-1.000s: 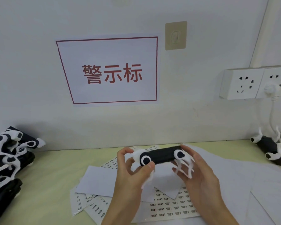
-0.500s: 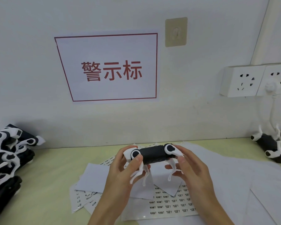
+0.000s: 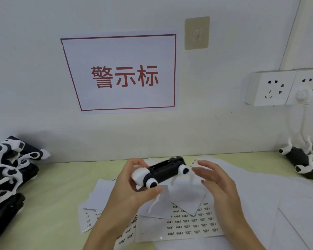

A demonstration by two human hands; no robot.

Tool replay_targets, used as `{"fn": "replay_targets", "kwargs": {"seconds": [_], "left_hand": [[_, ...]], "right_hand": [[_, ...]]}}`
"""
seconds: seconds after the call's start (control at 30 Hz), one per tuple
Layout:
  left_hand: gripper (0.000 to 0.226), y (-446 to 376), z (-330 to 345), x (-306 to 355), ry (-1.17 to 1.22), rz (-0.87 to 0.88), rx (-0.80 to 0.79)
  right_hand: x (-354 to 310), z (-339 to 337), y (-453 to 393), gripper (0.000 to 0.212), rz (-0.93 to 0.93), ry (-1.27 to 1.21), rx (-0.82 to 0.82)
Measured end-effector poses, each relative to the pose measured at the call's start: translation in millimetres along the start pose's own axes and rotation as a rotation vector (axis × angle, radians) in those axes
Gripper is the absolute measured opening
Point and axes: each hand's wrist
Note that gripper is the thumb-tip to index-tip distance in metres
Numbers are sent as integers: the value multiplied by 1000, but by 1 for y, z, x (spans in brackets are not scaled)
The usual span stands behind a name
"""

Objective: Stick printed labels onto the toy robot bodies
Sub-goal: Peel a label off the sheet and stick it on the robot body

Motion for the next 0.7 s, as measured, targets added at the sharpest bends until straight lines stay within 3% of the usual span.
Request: {"fn": "replay_targets", "kwargs": {"seconds": [0.2,0.3,0.43,0.53,0.63,0.7], "left_hand": [[47,8,-22,-9,-185,-56,163],[54,9,-29,-11,-268,-93,195],[73,9,-36,3,-497,-128,149],[69,7,-32,22,-585,-85,161],[49,-1,-4,38,-706,171,306],[37,-8,24,38,-662,325,326]], "right_hand": [[-3,-7,-2,47,6,102,513],[-4,-11,-3,42,52,96,656],[-2,-18,-1,37,184,188,613],[-3,-21,0,37,235,252,496],[-2,-20,-1,36,268,305,436],[0,-19,-1,36,291,350,385]]}}
Point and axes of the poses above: each hand's wrist, its own y-axis away from the middle knuckle, its own z-axis out of the palm, x = y × z, and after that the axes turned 11 degrees about -x, right-handed
